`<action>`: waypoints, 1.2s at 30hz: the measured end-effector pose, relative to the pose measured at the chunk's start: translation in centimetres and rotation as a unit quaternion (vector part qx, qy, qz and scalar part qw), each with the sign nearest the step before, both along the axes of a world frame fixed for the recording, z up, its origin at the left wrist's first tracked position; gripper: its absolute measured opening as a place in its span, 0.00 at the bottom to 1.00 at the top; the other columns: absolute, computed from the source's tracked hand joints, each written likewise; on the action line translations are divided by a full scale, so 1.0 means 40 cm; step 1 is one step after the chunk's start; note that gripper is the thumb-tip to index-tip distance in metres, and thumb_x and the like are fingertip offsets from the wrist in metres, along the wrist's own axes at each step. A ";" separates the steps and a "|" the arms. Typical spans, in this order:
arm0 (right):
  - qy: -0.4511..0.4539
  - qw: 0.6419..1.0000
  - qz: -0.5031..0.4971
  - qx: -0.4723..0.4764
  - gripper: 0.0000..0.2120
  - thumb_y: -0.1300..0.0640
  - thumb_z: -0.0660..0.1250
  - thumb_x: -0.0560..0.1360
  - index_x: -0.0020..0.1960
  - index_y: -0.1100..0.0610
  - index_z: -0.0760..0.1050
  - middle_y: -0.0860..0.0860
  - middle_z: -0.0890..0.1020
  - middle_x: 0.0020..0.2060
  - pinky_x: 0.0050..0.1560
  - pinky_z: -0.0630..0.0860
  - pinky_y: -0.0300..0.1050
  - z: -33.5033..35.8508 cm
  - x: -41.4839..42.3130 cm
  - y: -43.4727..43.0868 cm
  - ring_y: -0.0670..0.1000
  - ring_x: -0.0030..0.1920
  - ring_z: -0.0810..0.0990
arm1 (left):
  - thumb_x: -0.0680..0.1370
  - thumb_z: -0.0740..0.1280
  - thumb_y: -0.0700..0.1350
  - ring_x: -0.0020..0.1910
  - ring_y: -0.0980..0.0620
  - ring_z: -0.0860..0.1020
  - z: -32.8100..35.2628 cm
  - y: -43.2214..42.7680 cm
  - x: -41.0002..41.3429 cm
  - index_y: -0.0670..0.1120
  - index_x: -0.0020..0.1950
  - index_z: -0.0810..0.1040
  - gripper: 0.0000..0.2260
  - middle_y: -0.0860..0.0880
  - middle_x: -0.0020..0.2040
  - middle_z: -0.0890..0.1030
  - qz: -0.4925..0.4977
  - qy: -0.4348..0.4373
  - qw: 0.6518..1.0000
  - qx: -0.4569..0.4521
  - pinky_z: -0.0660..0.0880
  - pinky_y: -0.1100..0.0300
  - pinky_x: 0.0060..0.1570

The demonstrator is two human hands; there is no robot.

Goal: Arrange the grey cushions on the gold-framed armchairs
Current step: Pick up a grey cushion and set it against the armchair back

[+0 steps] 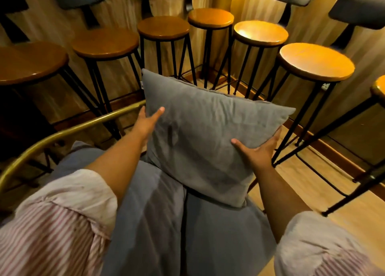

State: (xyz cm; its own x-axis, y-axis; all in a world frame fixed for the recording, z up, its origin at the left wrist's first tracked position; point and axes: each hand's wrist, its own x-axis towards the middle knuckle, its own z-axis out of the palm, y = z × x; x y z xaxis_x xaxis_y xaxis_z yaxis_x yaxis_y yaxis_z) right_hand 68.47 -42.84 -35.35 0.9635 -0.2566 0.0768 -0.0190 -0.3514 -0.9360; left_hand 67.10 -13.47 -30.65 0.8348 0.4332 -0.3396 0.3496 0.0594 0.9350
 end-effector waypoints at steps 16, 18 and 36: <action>-0.024 0.998 -0.027 0.058 0.62 0.42 0.79 0.55 0.77 0.47 0.43 0.50 0.58 0.76 0.74 0.60 0.53 -0.097 0.050 -0.004 0.53 0.74 0.61 | 0.60 0.74 0.63 0.72 0.43 0.66 -0.141 0.089 0.121 0.47 0.76 0.60 0.49 0.47 0.75 0.66 -0.084 0.036 0.993 0.073 0.65 0.46 0.70; -0.055 0.994 -0.050 0.079 0.58 0.46 0.80 0.59 0.77 0.50 0.47 0.51 0.61 0.75 0.72 0.61 0.47 -0.069 0.042 0.009 0.53 0.74 0.62 | 0.61 0.71 0.64 0.72 0.44 0.67 -0.129 0.088 0.100 0.47 0.74 0.64 0.46 0.47 0.73 0.68 -0.073 0.002 0.996 0.054 0.66 0.48 0.69; -0.220 0.971 0.019 0.093 0.26 0.59 0.71 0.72 0.69 0.55 0.71 0.51 0.77 0.66 0.59 0.65 0.21 0.334 -0.100 0.145 0.44 0.66 0.72 | 0.78 0.60 0.55 0.77 0.48 0.56 0.103 -0.116 -0.132 0.54 0.78 0.45 0.34 0.49 0.79 0.54 -0.144 -0.048 0.983 -0.100 0.54 0.52 0.72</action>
State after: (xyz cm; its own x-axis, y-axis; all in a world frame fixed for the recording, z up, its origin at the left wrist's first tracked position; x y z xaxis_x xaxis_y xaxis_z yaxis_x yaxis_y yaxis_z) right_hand 64.48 -37.04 -21.98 0.8571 -0.2698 0.4389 0.4066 -0.1690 -0.8978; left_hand 61.80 -18.13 -26.54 0.9457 0.1073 -0.3067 0.2886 0.1565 0.9446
